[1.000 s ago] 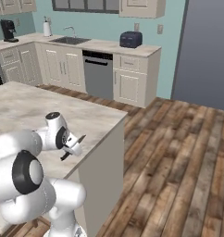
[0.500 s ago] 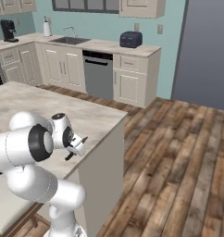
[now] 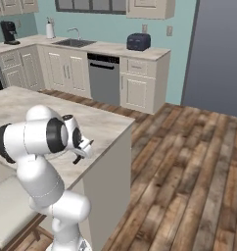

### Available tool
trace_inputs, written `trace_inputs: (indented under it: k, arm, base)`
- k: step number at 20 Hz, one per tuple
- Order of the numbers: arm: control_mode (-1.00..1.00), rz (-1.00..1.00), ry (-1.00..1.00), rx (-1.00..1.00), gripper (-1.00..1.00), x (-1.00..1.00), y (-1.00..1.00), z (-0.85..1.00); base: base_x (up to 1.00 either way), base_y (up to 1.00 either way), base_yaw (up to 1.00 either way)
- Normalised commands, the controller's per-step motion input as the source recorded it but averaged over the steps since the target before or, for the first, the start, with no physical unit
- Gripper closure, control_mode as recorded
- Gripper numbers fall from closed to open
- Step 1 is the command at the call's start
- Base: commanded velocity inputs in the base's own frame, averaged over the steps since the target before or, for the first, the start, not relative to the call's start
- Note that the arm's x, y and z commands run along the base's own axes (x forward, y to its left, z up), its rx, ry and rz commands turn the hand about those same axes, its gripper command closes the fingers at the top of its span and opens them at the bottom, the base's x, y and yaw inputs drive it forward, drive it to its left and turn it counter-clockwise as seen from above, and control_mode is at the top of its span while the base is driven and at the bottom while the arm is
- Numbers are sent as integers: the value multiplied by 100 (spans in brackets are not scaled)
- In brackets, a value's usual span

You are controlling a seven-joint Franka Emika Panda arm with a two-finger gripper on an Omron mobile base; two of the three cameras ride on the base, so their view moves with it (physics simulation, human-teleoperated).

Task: Retrieve the butter from the fridge and place it on a plate on the dining table. Then retrieve the butter knife by the fridge and place it near the plate.

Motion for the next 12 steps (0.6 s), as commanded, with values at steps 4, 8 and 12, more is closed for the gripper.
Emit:
trace_inputs:
  k: [4, 8, 12]
  arm:
    - [-100, -1, 0, 0, 100, 24, 6, -16]
    - [-100, -4, 0, 1, 100, 21, 8, -23]
    - [-100, -4, 0, 1, -100, 18, 5, -21]
  base:
    - [0, 0, 0]
    - [0, 0, 0]
    - [0, 0, 0]
